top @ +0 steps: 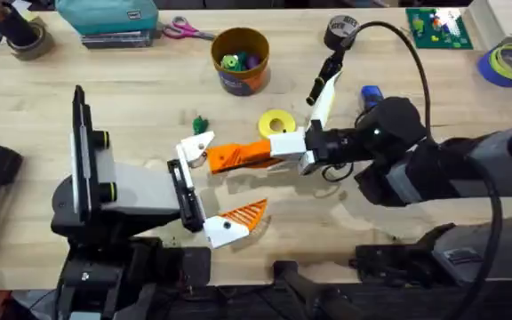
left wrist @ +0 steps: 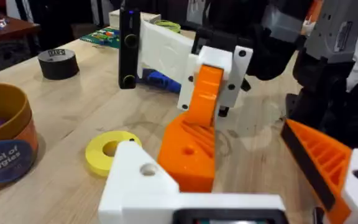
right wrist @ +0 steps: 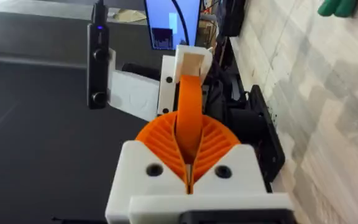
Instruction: Pick up the gripper from the table and insert it into the empty holder that is missing its gripper. Then pick up a screw, insert it into the mounting hole, and use the screwdriver to tighten it. Finally, clean up the table by picking up the vegetable and placing it into the bucket.
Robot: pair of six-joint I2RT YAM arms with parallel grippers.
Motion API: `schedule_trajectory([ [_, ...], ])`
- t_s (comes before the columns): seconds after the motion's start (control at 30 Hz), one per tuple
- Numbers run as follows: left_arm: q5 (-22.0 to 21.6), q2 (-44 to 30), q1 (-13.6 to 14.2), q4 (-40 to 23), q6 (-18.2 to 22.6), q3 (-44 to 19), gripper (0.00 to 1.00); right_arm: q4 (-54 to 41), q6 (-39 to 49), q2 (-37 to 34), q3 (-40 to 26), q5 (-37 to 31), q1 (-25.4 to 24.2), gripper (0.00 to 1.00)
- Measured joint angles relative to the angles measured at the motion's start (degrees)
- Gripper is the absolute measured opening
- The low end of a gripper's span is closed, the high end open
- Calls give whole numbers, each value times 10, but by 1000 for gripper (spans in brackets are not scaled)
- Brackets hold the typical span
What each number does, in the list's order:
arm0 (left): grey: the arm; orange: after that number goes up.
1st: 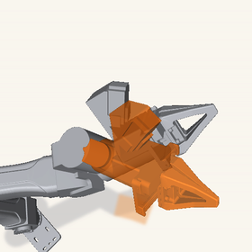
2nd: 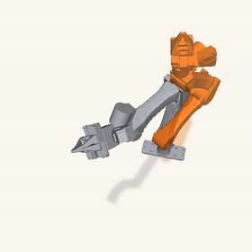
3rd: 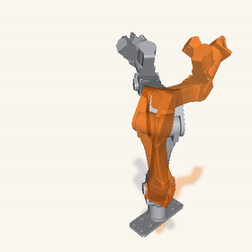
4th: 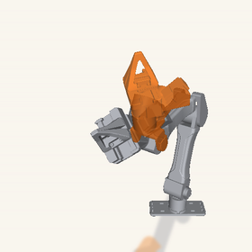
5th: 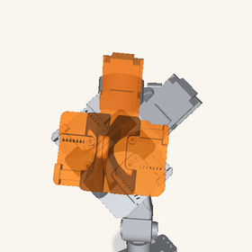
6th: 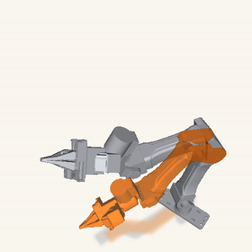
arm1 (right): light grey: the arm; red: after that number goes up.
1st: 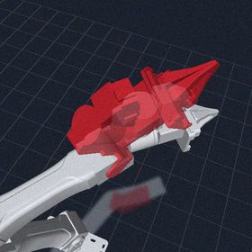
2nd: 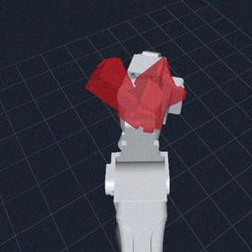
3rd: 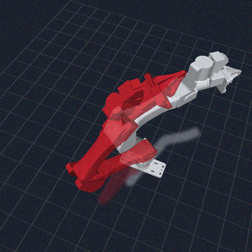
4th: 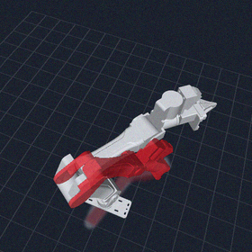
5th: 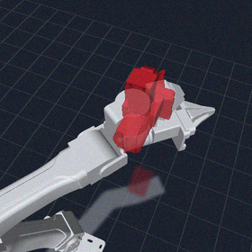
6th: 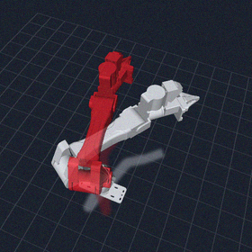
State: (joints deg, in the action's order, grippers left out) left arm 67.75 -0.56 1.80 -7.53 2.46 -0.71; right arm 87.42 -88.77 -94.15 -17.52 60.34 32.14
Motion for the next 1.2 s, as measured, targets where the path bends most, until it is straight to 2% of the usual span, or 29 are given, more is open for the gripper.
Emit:
schedule_trajectory([
  [0.9, 0, 0, 0, 0, 0, 0, 986, 0, -1, -1, -3, -12, 11, 9],
  [1.2, 0, 0, 0, 0, -3, 0, 986, 0, -5, -22, -23, -17, 18, 9],
])
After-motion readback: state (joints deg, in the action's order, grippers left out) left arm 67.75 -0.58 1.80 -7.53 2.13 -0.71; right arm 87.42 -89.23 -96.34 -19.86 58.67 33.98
